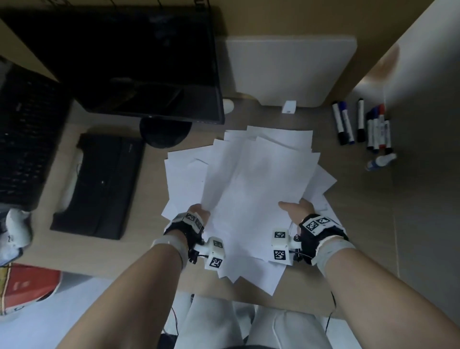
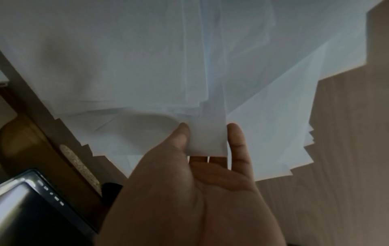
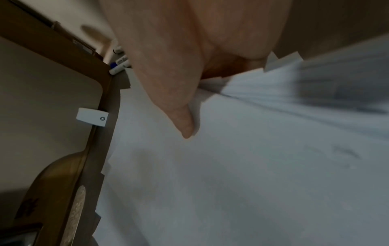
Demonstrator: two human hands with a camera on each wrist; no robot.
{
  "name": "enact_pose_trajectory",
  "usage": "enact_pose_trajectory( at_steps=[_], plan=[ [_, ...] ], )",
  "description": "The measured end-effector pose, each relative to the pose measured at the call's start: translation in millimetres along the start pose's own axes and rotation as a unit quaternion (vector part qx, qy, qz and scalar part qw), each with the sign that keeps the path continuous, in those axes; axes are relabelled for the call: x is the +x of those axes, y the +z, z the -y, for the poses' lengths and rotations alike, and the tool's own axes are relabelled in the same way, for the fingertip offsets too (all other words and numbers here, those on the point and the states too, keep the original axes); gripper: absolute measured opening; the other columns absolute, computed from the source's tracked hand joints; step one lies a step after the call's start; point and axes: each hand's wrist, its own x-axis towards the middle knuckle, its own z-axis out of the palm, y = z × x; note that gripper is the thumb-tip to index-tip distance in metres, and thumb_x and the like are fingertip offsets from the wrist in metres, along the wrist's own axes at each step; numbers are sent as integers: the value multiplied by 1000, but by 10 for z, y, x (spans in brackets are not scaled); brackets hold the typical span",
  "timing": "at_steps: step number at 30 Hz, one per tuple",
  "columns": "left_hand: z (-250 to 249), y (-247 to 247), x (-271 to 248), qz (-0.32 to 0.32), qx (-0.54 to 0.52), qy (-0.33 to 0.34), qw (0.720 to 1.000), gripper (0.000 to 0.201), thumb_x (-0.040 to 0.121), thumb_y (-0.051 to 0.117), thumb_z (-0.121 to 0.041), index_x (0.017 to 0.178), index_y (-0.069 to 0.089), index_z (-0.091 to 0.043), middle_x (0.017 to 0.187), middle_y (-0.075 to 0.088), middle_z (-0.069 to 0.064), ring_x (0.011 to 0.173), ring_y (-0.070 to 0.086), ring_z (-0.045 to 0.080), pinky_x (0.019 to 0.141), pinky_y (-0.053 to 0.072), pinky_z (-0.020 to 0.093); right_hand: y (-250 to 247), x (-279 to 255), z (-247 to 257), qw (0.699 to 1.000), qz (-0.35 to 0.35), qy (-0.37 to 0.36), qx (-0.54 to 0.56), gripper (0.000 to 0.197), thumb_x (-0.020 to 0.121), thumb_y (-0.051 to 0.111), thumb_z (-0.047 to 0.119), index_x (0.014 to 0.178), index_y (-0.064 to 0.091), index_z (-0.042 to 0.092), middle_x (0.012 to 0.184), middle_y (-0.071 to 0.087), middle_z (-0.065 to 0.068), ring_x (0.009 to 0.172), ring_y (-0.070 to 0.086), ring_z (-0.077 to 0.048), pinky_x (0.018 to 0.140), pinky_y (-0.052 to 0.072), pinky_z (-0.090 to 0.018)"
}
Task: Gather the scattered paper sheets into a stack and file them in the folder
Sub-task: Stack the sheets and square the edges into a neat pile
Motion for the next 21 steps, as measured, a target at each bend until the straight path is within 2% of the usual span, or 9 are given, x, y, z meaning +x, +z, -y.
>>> enact_pose_trajectory(
  at_steps=[5, 8, 9, 11, 13, 16, 18, 20, 21],
  plan=[
    [10, -110, -70, -10, 20, 19, 1000, 41, 100, 45, -19, 135, 48, 2, 137, 51, 21, 125, 51, 36, 91, 46, 35, 180, -15, -15, 999, -32, -34, -23, 65, 91, 66, 18, 143, 34, -6, 141, 47, -14, 129, 46, -30, 103, 36, -31],
    [69, -220, -92, -35, 52, 24, 998, 39, 98, 50, -20, 131, 54, -1, 133, 57, 17, 122, 54, 31, 62, 39, 15, 179, -49, -49, 994, -81, -58, -37, 40, 91, 61, 9, 130, 53, -1, 124, 61, -10, 117, 56, -30, 91, 40, -25],
    [131, -218, -45, -45, 60, 41, 996, 38, 97, 51, -19, 131, 55, -3, 131, 58, 16, 120, 56, 31, 60, 37, 11, 160, -69, -62, 992, -102, -64, -41, 34, 91, 60, 9, 125, 58, 2, 122, 64, -11, 112, 59, -30, 89, 42, -26],
    [190, -246, -92, -25, 27, 48, 998, 36, 96, 49, -16, 129, 55, -5, 124, 62, 15, 113, 61, 31, 79, 50, 18, 100, -120, -85, 986, -140, -76, -39, 30, 92, 56, 8, 121, 62, 6, 121, 66, -12, 108, 61, -32, 90, 46, -31],
    [261, -249, -135, -23, 117, 99, 988, 35, 96, 48, -14, 128, 55, -3, 122, 63, 16, 110, 63, 32, 91, 54, 34, 44, -185, -105, 982, -169, -86, -17, 28, 93, 53, 7, 120, 61, 6, 116, 66, -12, 105, 61, -32, 88, 47, -34],
    [160, -321, -199, -42, 66, 84, 993, 35, 95, 52, -16, 127, 56, -1, 120, 64, 13, 112, 62, 29, 78, 53, 20, -14, -344, -84, 966, -233, -100, 47, 15, 93, 52, 8, 106, 58, 13, 100, 56, -5, 95, 56, -23, 84, 42, -31],
    [154, -347, -249, -38, 92, 104, 990, 23, 92, 56, -20, 111, 63, -9, 102, 69, 3, 101, 67, 23, 80, 52, 22, -70, -470, -34, 952, -271, -111, 93, 20, 93, 52, 10, 113, 57, 10, 104, 57, -4, 98, 55, -22, 89, 43, -34],
    [165, -407, -332, -23, 95, 76, 992, 7, 93, 56, -23, 91, 58, -17, 79, 61, -3, 97, 68, 20, 79, 51, 23, -149, -614, -2, 935, -311, -122, 121, 26, 94, 50, 12, 118, 57, 7, 109, 63, -8, 99, 60, -27, 90, 46, -35],
    [192, -408, -347, -5, 108, 76, 991, 11, 95, 52, -24, 86, 55, -19, 73, 57, -5, 97, 68, 19, 75, 52, 23, -189, -693, 6, 925, -326, -134, 140, 26, 93, 49, 11, 117, 58, 7, 108, 64, -9, 95, 60, -27, 88, 47, -35]
  ],
)
